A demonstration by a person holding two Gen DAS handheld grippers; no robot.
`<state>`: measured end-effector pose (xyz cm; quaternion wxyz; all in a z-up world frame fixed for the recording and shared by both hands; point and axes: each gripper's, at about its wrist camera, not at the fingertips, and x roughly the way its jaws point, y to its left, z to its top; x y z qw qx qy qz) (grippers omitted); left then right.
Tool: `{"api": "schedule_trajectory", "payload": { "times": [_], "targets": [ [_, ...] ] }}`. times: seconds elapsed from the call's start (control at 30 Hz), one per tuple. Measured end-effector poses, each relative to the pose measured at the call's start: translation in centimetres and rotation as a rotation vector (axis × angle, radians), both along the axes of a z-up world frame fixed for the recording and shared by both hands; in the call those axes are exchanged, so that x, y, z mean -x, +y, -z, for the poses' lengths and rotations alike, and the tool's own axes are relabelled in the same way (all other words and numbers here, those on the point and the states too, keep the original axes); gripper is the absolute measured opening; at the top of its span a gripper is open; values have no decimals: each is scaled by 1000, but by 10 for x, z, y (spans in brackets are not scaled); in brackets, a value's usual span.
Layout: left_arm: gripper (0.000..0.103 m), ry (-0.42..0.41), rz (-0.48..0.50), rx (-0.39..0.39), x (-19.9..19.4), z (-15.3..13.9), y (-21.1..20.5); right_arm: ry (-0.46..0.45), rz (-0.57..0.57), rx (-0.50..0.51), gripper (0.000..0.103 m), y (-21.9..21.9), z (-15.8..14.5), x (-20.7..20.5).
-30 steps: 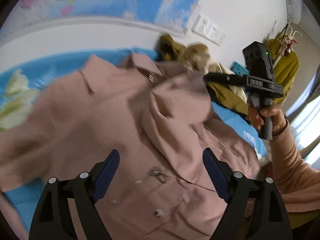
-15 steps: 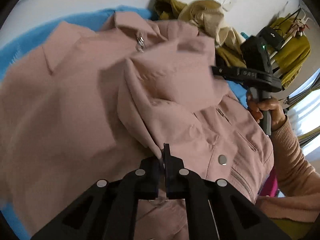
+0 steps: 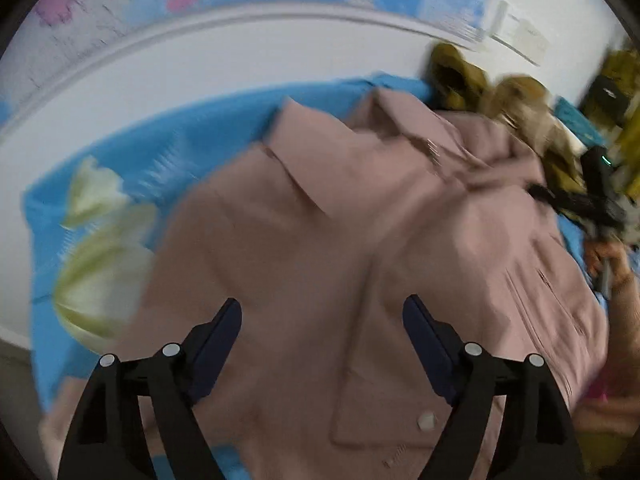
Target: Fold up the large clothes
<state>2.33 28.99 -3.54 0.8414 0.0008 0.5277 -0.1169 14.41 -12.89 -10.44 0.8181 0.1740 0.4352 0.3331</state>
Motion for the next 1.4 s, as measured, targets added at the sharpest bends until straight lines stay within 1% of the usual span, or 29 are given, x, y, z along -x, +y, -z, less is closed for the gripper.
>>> {"api": "schedule_trajectory", "payload": {
  "times": [0.07,0.1,0.13,0.2,0.23,0.27,0.3,0.33,0.37,0.43,0.5,0.53,0.6,0.7,0.77,0.83,0.87,0.9,0.93,0.97,1.0,1.03,1.07,1.1,1.17,1.23,1.3,1.37,1.4],
  "targets": [
    [82,29,47,12,13,12,-10,-31,-5,29,43,0,-5,8],
    [84,39,69,8,19,19,-17,-54,-14,41,47,4,-10,12],
    [85,51,100,-7,25,27,-25,-69,-16,48,50,5,-13,15],
    [83,68,150,-48,33,41,-41,-102,-19,58,51,11,-21,22],
    [69,71,175,-77,36,49,-48,-113,-20,57,51,11,-24,25],
    [58,62,194,-99,37,52,-55,-122,-17,58,51,12,-26,27],
    [33,48,193,-111,36,52,-56,-134,-12,57,51,13,-30,30],
    [10,29,180,-161,33,50,-57,-147,-10,57,51,15,-34,34],
    [9,20,150,-181,28,45,-54,-160,-12,59,51,20,-38,37],
    [8,-58,73,-214,19,23,-40,-183,-26,45,51,21,-48,44],
    [8,-117,-7,-249,8,1,-26,-240,-58,46,51,27,-62,54],
    [8,-143,-38,-238,1,-11,-17,-265,-74,57,51,33,-68,57],
    [8,-163,-68,-280,-12,-19,-8,-303,-115,74,51,52,-76,59],
    [9,-152,-93,-297,-30,-7,-3,-295,-173,133,51,85,-67,49],
    [9,-103,-101,-320,-42,12,-2,-265,-202,227,48,109,-47,34],
    [15,-62,-101,-351,-48,33,-2,-248,-178,317,47,119,-31,21],
    [17,-45,-97,-357,-49,41,1,-236,-168,347,42,119,-22,14],
    [22,-37,-96,-354,-48,46,5,-210,-146,357,36,116,-13,5],
    [31,-24,-102,-348,-50,52,8,-201,-120,373,24,112,-9,-1],
    [35,-19,-111,-349,-51,56,10,-200,-95,383,14,107,-7,-5],
    [44,-22,-123,-359,-53,58,13,-180,-76,358,13,101,-7,-9],
    [51,-36,-135,-376,-53,58,16,-165,-69,340,16,99,-9,-9],
    [54,-45,-140,-385,-53,57,17,-166,-64,331,24,98,-14,-6],
    [56,-48,-142,-385,-53,56,18,-182,-69,329,30,98,-18,-1],
    [57,-54,-142,-343,-49,48,20,-230,-91,324,40,104,-30,13],
    [60,-91,-150,-300,-39,32,25,-278,-145,308,45,116,-44,30],
    [63,-142,-166,-299,-24,12,29,-315,-225,299,49,139,-54,45],
    [66,-194,-186,-296,-2,-11,38,-335,-320,304,53,166,-56,56],
    [68,-214,-200,-306,8,-20,42,-345,-356,317,53,176,-54,60]
  ]
}}
